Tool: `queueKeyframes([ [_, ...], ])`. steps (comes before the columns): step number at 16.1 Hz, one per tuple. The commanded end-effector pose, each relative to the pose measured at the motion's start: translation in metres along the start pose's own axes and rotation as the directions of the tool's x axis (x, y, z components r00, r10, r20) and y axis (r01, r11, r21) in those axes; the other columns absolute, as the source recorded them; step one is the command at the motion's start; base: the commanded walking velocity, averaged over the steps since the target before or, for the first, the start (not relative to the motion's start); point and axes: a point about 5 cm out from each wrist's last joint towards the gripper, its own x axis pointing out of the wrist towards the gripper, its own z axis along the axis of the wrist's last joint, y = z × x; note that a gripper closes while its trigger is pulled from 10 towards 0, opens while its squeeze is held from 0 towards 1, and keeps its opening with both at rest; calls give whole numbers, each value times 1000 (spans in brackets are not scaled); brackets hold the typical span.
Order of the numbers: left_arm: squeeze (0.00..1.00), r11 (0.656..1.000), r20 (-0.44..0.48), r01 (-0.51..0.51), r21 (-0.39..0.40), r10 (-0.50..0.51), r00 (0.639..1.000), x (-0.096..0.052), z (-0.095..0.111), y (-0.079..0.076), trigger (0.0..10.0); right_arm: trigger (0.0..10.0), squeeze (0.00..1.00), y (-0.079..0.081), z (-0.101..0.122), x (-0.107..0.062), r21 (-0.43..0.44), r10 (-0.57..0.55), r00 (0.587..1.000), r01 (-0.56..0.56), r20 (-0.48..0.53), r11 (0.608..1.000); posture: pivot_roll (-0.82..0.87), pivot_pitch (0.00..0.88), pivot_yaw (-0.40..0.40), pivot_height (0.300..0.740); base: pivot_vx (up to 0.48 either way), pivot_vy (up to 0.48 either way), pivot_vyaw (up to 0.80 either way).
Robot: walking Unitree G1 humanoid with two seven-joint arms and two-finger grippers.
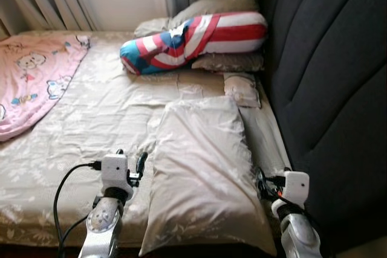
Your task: Clean up the room
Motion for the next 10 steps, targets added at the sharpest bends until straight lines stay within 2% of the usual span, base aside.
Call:
queueKeyframes([
  [1, 0, 1000, -5, -4, -5, 4, 1000, -2, 1, 3, 10000, 10000, 0, 2, 1, -1, 5, 5, 1000, -5, 10, 1000, -77, 0, -4, 740, 0, 0, 0],
  [8, 0, 1000, -55, -16, -20, 15, 998, -4, -7, 3, 10000, 10000, 0, 3, 4, -1, 9, 13, 1000, -14, 17, 1000, -78, 0, -13, 740, 0, 0, 0],
  [10, 0, 999, -58, -27, -26, 26, 998, -3, -8, 4, 10000, 10000, 0, 3, 4, -1, 5, 15, 1000, -15, 15, 1000, -78, 0, -18, 740, 262, 0, 0],
])
